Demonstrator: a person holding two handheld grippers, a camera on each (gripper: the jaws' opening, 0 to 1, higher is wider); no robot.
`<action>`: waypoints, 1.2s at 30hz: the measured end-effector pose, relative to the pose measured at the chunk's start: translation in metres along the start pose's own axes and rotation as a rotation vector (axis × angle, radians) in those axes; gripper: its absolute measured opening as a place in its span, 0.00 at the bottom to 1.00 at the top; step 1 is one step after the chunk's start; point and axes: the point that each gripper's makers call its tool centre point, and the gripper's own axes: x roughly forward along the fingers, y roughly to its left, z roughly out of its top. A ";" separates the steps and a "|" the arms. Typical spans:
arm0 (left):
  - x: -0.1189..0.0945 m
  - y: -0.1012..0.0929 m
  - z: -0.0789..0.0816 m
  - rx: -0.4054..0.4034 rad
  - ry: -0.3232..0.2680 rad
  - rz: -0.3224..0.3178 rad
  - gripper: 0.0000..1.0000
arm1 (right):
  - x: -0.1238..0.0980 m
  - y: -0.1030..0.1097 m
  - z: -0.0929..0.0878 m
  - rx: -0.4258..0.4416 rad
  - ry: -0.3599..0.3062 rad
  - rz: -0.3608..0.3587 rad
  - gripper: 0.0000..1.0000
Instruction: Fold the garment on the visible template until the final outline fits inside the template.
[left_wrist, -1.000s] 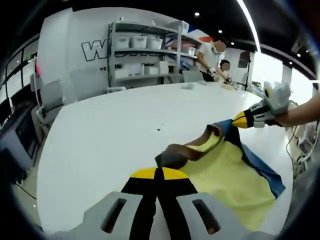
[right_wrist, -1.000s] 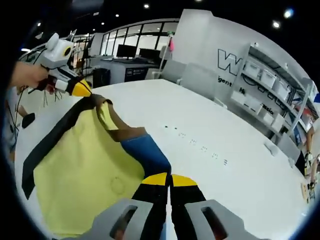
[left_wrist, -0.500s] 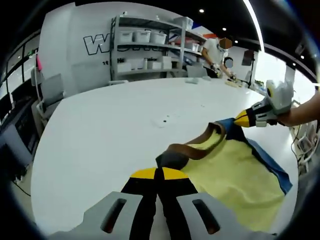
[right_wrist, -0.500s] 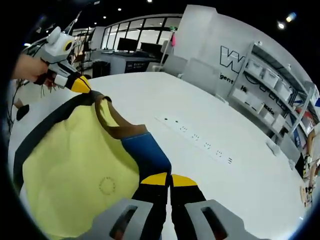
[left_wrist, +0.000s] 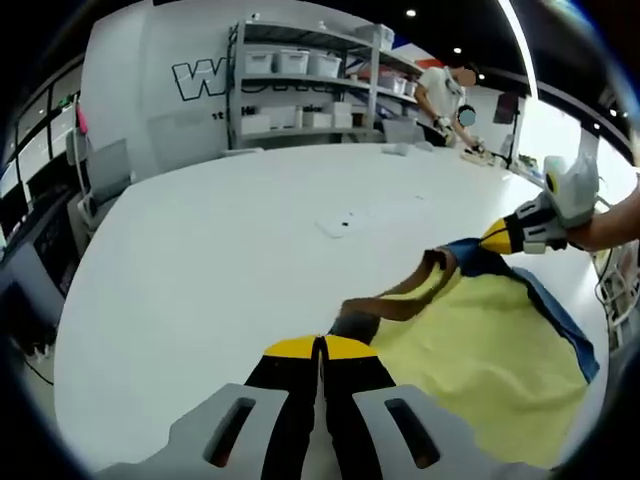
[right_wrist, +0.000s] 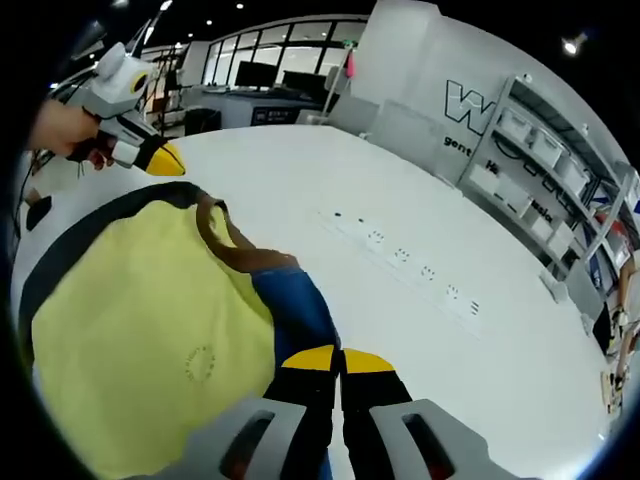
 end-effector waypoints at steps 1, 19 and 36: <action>0.000 -0.002 0.000 0.000 0.001 -0.007 0.00 | 0.000 0.001 0.001 -0.005 -0.002 0.001 0.00; -0.038 -0.039 0.014 0.080 -0.025 -0.039 0.05 | -0.034 0.020 0.008 -0.008 -0.045 0.017 0.12; -0.087 -0.060 -0.003 0.089 -0.052 -0.021 0.18 | -0.087 0.035 0.007 0.033 -0.082 -0.005 0.24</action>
